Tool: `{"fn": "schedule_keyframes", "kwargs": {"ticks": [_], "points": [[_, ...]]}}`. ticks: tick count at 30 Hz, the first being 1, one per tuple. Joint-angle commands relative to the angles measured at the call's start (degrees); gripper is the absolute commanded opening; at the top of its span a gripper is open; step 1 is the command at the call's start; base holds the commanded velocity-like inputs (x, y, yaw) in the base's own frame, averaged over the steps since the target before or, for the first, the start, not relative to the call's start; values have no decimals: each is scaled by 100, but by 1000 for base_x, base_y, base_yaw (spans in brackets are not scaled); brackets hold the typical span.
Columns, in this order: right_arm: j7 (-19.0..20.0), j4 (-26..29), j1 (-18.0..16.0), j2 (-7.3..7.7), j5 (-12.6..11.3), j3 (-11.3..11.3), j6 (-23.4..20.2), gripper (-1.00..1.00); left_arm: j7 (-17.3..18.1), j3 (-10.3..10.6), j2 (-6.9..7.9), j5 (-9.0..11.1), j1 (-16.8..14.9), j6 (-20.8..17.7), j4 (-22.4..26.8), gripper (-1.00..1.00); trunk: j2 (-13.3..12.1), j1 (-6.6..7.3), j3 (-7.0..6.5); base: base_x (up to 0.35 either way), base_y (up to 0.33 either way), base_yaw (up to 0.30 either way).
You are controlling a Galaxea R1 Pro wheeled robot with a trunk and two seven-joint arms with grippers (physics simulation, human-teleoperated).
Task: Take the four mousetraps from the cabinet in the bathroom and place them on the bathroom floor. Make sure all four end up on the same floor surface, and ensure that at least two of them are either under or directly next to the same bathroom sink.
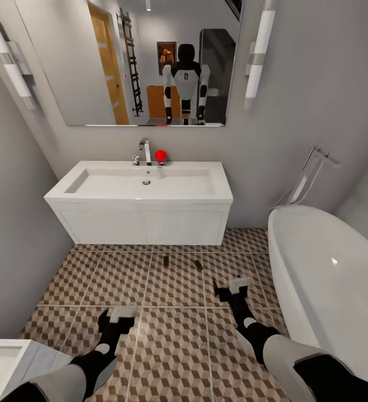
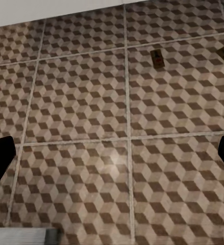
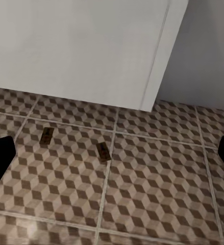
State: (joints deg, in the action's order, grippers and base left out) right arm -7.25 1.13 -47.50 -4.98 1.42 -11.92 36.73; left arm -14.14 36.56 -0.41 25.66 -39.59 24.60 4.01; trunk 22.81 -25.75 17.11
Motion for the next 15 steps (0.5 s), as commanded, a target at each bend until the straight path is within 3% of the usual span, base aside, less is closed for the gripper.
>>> {"fn": "schedule_keyframes", "kwargs": {"ticks": [1, 4, 9, 15], "points": [[-58, -7, 43, 0, 17, -48, 11, 100, -29, 53, -2, 30, -5, 26, -73, 100, 11, -3, 9, 0, 0, 0], [-58, -7, 199, 2, 17, -48, 21, 100, -9, 53, -2, 33, -3, 125, -301, 100, 11, -3, 9, 0, 0, 0], [-52, -7, 466, 5, 17, -48, 34, 100, 275, 47, 22, 40, 38, 669, -698, 100, 11, -3, 9, 0, 0, 0], [-44, -7, 767, 5, 17, -48, 115, 100, 599, 38, 151, 51, 360, 1108, -817, 100, 11, -3, 9, 0, 0, 0]]}}
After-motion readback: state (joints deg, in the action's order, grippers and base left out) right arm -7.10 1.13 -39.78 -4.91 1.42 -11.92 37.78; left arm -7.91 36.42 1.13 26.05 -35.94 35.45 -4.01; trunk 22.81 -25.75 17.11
